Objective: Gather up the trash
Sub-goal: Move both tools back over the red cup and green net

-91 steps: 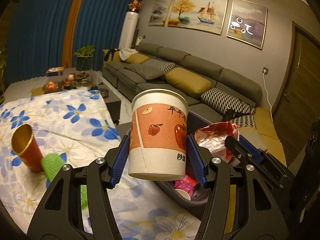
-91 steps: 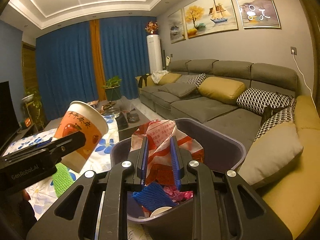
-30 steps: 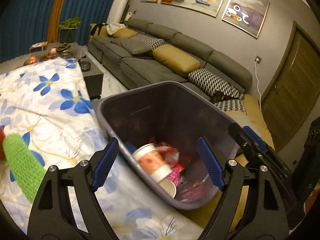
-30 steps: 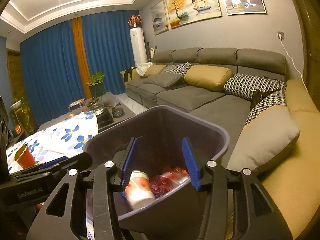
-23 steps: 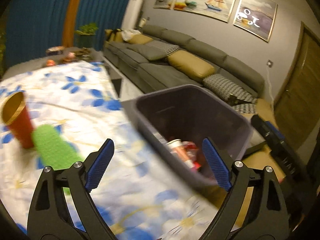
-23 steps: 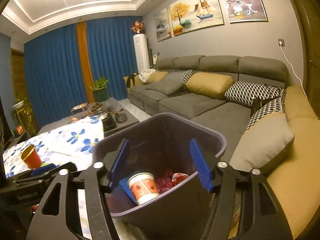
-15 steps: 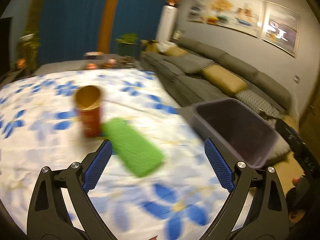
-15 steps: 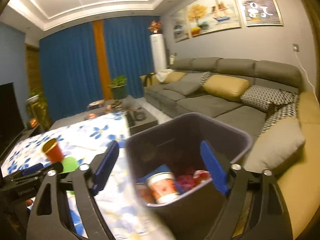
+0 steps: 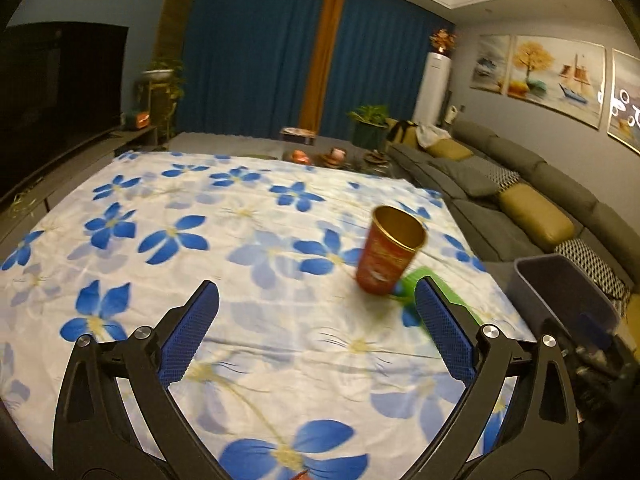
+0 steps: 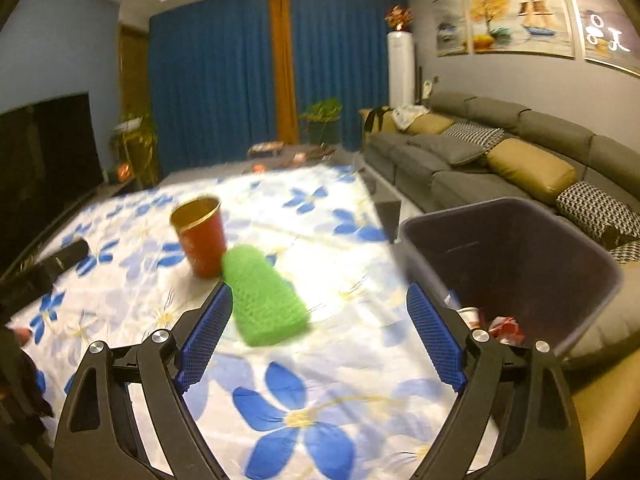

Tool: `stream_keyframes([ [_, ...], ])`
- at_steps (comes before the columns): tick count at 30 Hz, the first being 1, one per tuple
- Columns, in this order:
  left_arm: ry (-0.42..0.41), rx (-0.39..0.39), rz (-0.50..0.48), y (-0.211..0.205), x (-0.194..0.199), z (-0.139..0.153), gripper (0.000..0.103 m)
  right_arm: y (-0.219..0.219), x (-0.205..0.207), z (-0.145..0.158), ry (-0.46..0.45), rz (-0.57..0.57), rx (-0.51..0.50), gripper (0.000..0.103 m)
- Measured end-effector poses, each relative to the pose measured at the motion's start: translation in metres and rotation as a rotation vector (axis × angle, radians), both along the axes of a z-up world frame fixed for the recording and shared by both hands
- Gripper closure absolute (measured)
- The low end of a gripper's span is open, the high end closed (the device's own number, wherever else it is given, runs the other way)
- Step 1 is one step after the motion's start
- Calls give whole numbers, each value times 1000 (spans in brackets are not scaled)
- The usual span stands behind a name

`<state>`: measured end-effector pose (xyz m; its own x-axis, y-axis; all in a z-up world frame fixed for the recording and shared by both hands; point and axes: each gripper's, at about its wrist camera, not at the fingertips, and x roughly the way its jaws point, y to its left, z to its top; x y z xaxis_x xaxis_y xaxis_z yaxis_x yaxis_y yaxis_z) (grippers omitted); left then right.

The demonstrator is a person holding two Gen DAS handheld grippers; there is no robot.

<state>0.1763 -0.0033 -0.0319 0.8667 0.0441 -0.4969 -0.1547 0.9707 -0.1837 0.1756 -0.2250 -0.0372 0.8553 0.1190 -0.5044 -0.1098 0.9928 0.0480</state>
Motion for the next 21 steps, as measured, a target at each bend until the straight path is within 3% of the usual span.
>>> stream_keyframes([
  [9, -22, -7, 48, 24, 0, -5, 6, 34, 33, -20, 80, 45, -46, 17],
  [21, 6, -70, 39, 35, 5, -17, 6, 55, 82, -44, 194, 87, -77, 19],
])
